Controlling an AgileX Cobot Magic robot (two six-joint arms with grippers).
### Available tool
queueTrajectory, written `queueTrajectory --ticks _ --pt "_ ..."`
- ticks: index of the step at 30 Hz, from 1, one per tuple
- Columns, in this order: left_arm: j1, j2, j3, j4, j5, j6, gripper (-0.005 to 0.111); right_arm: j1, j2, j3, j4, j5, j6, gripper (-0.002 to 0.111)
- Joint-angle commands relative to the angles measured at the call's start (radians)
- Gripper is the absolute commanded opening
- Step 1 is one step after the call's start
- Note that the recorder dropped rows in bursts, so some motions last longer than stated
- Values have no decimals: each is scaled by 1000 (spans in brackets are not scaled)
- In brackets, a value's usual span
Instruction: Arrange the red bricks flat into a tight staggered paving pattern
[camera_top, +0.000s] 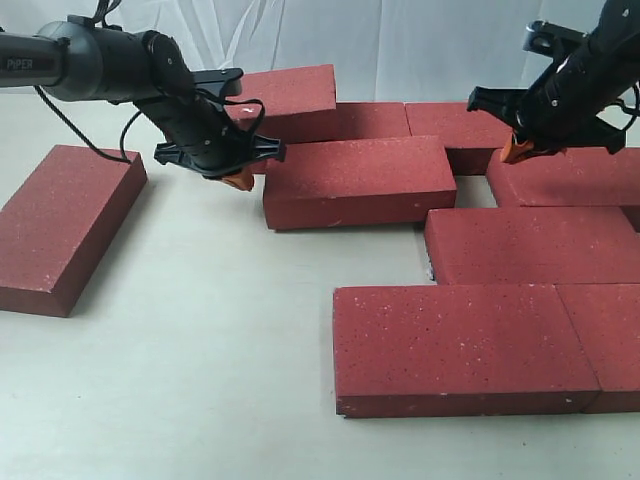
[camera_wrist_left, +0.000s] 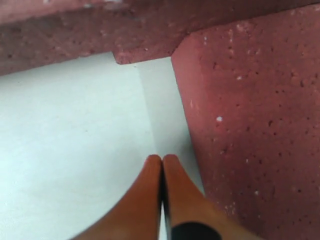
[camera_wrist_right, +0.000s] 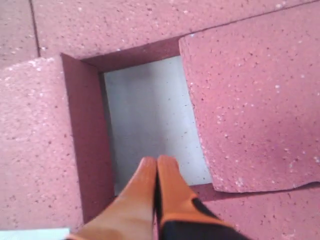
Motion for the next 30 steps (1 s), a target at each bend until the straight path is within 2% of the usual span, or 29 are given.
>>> queueTrajectory --ticks 1,4,12,22,30 --pt "1 -1 -7 3 10 -5 0 19 -35 -4 52 10 -58 -1" --pt "1 -1 -7 1 10 -5 0 56 -33 -4 107 -1 -113 -1" --pt "1 -1 -7 1 14 -5 0 160 28 -4 129 -117 -115 -1" --pt "1 -1 -7 -3 16 -5 0 164 159 -4 142 -145 -112 -1" --pt "1 -1 -7 -6 19 -5 0 164 119 -4 154 -157 -112 -1"
